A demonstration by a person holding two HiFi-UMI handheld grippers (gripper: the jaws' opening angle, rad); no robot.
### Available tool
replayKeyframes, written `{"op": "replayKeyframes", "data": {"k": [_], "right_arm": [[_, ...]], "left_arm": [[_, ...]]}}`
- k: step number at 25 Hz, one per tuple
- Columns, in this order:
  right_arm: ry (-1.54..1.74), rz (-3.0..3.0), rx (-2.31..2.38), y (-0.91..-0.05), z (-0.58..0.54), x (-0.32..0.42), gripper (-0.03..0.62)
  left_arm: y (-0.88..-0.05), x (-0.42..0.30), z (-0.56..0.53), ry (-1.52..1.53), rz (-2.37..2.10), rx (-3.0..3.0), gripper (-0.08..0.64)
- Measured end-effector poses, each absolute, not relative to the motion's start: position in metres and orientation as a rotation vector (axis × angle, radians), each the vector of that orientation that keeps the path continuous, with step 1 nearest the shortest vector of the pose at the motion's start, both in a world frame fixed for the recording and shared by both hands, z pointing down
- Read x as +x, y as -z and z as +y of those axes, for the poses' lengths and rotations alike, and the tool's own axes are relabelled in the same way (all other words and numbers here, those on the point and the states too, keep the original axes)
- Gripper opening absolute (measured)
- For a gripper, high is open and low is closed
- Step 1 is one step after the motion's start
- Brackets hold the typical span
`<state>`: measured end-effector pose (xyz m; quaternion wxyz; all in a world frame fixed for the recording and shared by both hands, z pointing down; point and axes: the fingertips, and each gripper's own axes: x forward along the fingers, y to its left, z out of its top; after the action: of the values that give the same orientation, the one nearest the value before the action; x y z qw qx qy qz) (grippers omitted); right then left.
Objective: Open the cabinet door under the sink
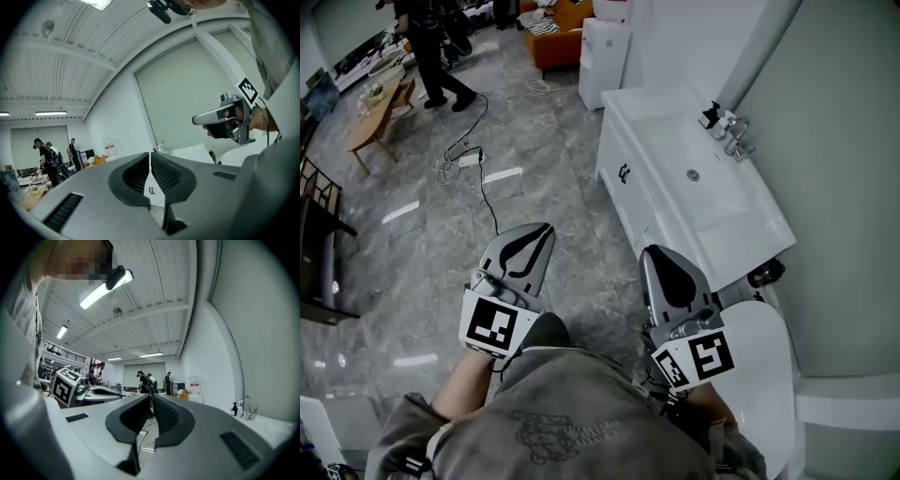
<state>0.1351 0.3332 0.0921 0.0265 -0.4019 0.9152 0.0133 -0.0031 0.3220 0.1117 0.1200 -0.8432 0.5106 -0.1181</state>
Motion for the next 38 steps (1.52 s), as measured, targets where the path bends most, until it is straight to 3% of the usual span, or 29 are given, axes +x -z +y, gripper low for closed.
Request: {"op": "replayKeyframes", "data": {"k": [13, 38], "right_arm": [[-0.039, 2.822, -1.356, -0.123, 0.258, 0.146, 0.040], [0.217, 2.879, -1.615, -0.181, -0.030, 0.023, 0.040]], "left_arm": [[-0.134, 0.005, 0.249, 0.359, 1.411, -2.491, 0.026], [-0.174, -0.098, -0.050, 0.436, 1.256, -2.749, 0.026]]}}
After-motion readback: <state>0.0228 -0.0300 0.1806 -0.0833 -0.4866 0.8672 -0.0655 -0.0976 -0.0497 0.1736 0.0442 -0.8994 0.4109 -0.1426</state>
